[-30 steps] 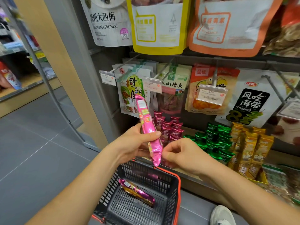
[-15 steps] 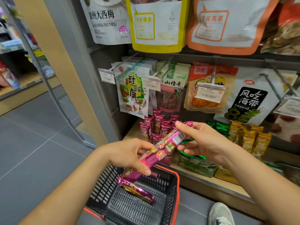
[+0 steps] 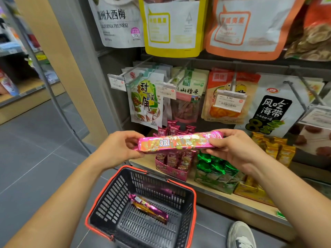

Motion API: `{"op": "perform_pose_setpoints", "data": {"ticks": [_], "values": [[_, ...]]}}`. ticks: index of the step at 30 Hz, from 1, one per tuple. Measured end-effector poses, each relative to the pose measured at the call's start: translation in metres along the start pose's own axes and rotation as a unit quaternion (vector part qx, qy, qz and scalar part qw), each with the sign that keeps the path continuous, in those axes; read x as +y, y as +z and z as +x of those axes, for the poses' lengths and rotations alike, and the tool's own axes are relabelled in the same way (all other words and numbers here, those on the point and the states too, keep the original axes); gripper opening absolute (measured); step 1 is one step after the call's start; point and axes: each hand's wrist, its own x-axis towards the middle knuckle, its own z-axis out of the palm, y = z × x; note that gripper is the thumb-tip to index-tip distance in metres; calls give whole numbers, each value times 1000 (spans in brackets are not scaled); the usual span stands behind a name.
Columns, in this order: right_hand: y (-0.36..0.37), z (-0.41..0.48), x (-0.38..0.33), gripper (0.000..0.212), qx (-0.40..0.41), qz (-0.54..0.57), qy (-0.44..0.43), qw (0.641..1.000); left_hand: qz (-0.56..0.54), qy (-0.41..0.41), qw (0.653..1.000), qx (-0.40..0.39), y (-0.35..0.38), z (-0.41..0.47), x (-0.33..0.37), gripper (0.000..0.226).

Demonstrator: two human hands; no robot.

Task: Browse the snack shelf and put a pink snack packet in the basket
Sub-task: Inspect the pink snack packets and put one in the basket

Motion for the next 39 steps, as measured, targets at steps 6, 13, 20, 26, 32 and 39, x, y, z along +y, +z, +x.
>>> {"op": "perform_pose_setpoints", "data": {"ticks": [6,13,20,26,32,39], "values": [[-11,5,2,22,45,-11,-24,999,-112,-51,990,69,-4,-2,-5,10],[-6,-2,7,25,-42,35,-26,998,-208,-67,976,-26,12,2,1,20],[8,-15,9,27,-65,-74,-86,991,-205,-101,971,69,26,16,-9,18],[5,-13,-3,10,29,-163,-224,960,-137,-73,988,4,37,24,8,26],[-24,-2,-20,12,24,7,-66,998,-232,-56,970,-46,28,26,25,25],[-27,-3,-22,20,-12,108,50,993,-453,-50,890,14,33,30,26,17]]}}
